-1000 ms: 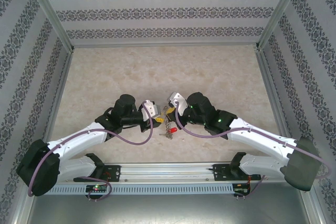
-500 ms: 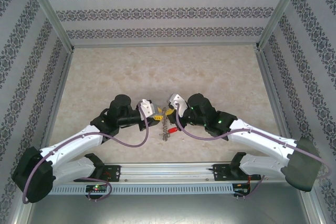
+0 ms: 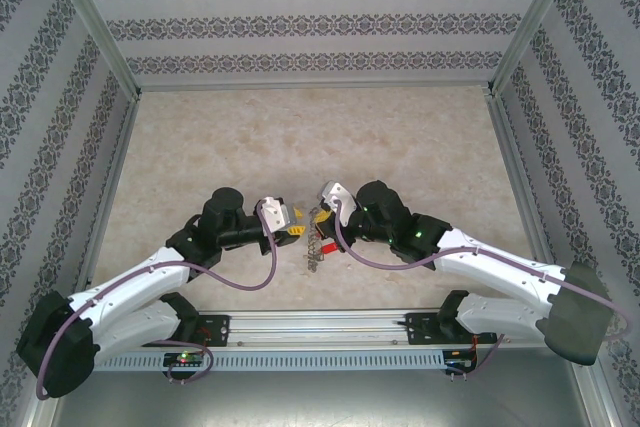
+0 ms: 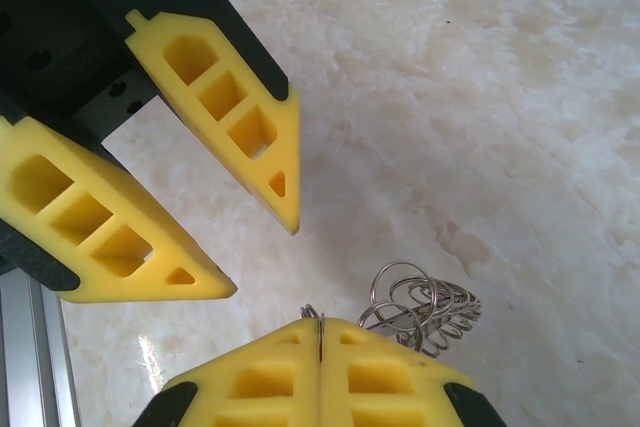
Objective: Put the keys on the keyring
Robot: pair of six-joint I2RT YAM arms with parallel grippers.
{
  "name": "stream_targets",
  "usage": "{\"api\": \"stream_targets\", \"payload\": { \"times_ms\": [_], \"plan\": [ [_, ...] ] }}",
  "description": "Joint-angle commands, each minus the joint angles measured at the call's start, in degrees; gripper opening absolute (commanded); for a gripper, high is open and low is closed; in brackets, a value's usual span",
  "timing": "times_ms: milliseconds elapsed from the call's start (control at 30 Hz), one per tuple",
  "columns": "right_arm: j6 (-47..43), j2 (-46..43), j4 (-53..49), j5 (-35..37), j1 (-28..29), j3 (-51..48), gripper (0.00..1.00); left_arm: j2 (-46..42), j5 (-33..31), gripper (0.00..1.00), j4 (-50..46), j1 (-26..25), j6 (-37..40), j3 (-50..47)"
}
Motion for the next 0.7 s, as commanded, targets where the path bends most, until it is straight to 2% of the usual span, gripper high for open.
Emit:
{"api": "stream_targets", "payload": {
  "times_ms": [0,400,667],
  "plan": [
    [-1.6,-1.2,0.2,-0.7,0.9,2.5,0.00,-0.7,1.9,0.31,1.3,-0.4,1.7,-0.3],
    [-3.2,2.2,0.6,-3.4,1.2,5.0,0.00,3.8,5.5,0.31,4.2,-0.5,0.7,2.1],
    [-5.0,1.1,-0.3,-3.4,1.2,5.0,0.00,2.9,1.4,0.32,4.6,-0.3,0.7,1.0]
  ]
}}
